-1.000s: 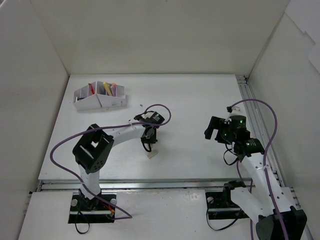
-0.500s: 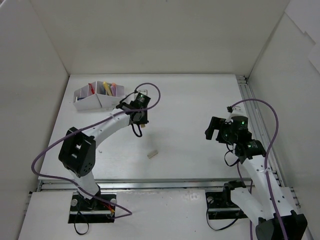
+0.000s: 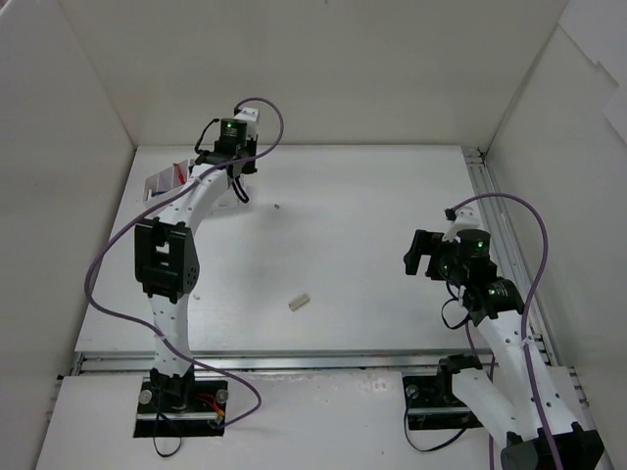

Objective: Sort the stationery into containers
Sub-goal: Place the stationery in the storage box.

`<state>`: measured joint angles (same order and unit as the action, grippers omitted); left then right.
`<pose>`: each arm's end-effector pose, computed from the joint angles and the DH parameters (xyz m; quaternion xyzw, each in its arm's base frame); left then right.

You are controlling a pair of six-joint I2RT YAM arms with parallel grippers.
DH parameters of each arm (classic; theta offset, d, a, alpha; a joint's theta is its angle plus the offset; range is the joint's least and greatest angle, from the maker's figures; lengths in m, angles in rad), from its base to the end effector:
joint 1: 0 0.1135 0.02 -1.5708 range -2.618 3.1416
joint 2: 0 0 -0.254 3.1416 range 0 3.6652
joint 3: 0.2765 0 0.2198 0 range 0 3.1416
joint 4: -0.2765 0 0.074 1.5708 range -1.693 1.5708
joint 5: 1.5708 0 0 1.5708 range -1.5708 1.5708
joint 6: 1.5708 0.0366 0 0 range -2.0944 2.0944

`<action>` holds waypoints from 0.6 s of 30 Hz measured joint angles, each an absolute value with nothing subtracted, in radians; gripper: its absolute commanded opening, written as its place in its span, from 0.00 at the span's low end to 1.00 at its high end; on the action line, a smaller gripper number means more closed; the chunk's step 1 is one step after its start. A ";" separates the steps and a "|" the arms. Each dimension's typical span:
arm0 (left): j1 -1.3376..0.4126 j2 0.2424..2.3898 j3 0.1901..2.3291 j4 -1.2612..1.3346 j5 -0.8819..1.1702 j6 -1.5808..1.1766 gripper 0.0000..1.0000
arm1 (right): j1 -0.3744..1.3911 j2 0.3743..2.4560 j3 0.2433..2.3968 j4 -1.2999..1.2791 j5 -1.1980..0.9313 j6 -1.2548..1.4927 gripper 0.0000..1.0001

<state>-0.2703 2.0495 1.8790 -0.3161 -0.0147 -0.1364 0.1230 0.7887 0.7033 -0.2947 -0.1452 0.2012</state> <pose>0.4370 -0.1205 0.3105 0.0535 0.8549 -0.0980 0.5066 0.1573 0.0248 0.2946 -0.0084 0.8267 0.1495 0.5423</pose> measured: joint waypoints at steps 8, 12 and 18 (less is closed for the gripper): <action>-0.241 2.208 1.988 -0.315 0.045 0.056 0.00 | 0.120 0.806 0.703 -0.294 -0.150 0.179 0.98; -0.236 2.214 1.989 -0.316 0.045 0.100 0.00 | 0.118 0.817 0.703 -0.294 -0.152 0.176 0.98; -0.223 2.215 1.989 -0.316 0.039 0.132 0.00 | 0.118 0.842 0.703 -0.292 -0.160 0.170 0.98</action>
